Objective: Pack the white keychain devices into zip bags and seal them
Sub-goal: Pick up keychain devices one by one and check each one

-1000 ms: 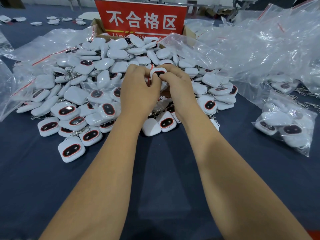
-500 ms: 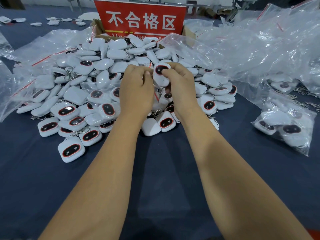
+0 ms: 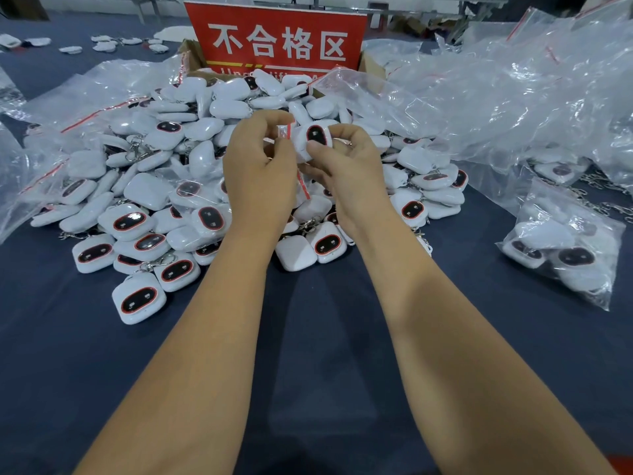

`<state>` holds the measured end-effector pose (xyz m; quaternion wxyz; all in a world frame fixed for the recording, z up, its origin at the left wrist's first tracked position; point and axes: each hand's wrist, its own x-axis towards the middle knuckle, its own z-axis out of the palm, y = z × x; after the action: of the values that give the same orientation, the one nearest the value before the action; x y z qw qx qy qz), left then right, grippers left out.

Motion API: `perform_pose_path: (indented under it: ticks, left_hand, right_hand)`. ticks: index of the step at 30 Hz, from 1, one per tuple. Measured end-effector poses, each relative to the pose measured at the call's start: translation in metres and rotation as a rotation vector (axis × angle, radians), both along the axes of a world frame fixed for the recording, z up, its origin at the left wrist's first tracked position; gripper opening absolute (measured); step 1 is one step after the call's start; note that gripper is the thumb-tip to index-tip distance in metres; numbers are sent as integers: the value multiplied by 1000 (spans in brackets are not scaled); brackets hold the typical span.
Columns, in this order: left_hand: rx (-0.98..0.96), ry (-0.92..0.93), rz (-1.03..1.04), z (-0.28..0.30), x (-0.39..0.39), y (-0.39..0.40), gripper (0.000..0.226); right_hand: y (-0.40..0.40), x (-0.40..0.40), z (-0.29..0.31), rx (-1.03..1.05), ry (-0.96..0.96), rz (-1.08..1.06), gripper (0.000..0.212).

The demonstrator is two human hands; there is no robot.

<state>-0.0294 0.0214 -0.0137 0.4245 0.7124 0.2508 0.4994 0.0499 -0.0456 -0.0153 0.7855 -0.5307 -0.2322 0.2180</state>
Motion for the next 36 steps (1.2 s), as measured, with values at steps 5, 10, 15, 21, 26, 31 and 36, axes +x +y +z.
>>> perform_pose_path:
  ticks: [5, 10, 15, 21, 26, 31, 36]
  left_hand:
    - [28, -65, 28, 1, -1, -2, 21]
    - [116, -160, 114, 3, -2, -2, 24]
    - [341, -55, 164, 3, -5, -4, 26]
    - [430, 298, 148, -1, -1, -1, 31]
    - [417, 390, 183, -3, 0, 7, 29]
    - [411, 430, 185, -6, -1, 10, 31]
    - [430, 417, 181, -7, 0, 10, 30]
  right_hand:
    - [2, -7, -2, -267, -424, -67, 6]
    - [4, -16, 2, -442, -365, 65, 13]
    - [2, -16, -3, -490, -527, 172, 22]
    - [1, -11, -7, -494, -632, 31, 30]
    - [0, -11, -8, -516, -777, -185, 20]
    - [-7, 3, -11, -942, -1060, -439, 34]
    - [-13, 8, -12, -1206, -1034, -448, 35]
